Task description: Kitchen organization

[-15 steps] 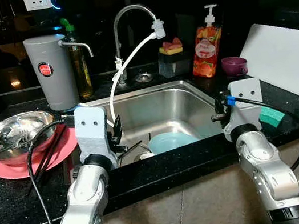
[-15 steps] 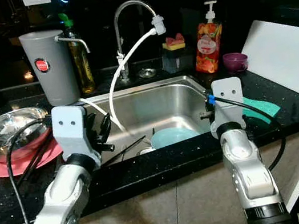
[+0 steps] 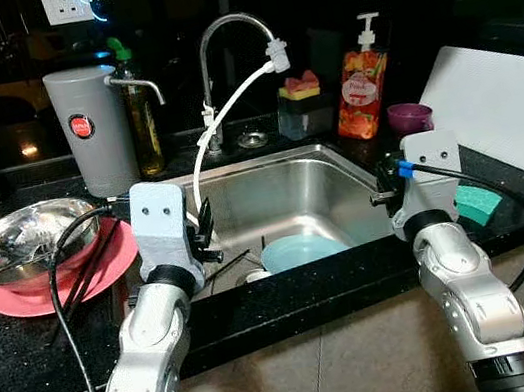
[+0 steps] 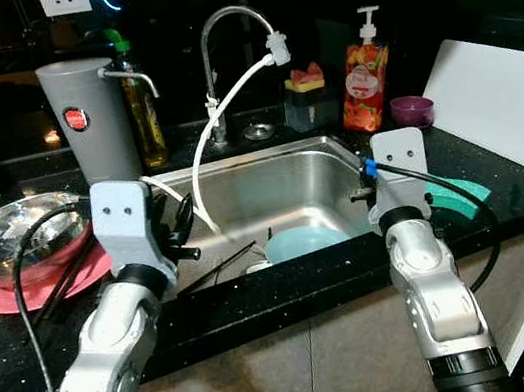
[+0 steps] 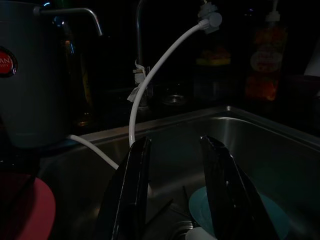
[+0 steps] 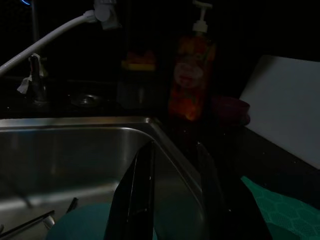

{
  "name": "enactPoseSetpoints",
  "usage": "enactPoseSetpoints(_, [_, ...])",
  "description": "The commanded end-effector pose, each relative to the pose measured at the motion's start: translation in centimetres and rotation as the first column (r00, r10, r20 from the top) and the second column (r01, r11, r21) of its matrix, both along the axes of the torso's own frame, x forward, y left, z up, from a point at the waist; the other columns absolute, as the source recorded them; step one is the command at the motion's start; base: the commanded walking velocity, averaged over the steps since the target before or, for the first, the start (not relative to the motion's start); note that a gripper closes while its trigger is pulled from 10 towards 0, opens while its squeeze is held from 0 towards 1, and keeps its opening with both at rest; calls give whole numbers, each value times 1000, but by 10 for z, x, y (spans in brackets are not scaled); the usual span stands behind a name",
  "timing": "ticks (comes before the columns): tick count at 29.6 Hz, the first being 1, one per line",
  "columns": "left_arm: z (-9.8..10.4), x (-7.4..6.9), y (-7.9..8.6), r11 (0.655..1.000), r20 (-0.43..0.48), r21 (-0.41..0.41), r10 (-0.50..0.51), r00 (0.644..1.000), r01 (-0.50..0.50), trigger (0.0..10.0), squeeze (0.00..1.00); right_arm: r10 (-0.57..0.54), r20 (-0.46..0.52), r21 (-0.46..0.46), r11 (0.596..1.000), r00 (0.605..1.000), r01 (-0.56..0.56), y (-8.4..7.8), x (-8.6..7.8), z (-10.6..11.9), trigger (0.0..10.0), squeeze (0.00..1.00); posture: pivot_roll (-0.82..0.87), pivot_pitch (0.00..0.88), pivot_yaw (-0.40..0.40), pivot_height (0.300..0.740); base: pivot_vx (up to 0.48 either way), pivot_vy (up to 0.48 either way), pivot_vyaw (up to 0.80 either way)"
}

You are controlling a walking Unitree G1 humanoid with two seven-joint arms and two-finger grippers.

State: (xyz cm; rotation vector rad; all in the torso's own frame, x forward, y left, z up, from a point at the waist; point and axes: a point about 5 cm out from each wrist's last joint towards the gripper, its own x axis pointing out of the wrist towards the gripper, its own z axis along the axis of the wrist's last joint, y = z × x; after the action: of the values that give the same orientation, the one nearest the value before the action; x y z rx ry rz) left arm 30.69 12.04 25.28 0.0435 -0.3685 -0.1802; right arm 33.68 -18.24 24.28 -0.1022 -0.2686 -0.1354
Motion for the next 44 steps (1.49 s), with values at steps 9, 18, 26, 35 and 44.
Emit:
enactPoseSetpoints(9, [3, 7, 22, 995, 1, 88, 53, 999, -53, 10000, 0, -20, 3, -9, 1000, 1000, 20, -4, -2, -1, 10000, 0, 91, 0, -51, 740, 0, 0, 0])
enactPoseSetpoints(18, [23, 7, 57, 977, 41, 175, 116, 992, -121, 10000, 0, -9, 4, -9, 1000, 1000, 9, -1, 2, -1, 10000, 0, 107, 0, -59, 740, 0, 0, 0])
enactPoseSetpoints(26, [36, 2, 71, 975, 52, 191, 108, 993, -116, 10000, 0, 5, 5, 1, 1000, 1000, -5, 3, 5, -1, 10000, 0, 130, 0, -60, 740, 0, 0, 0])
enactPoseSetpoints(35, [53, -9, 80, 964, 44, 264, 28, 999, -39, 10000, 0, 10, 6, 17, 1000, 1000, -10, 9, 5, -4, 10000, 0, 153, 0, -44, 740, 0, 0, 0])
enactPoseSetpoints(44, [63, -10, 109, 972, 13, 178, 154, 988, -154, 10000, 0, 4, 5, 21, 1000, 1000, -4, 6, 6, -6, 10000, 0, 156, 0, -47, 740, 0, 0, 0])
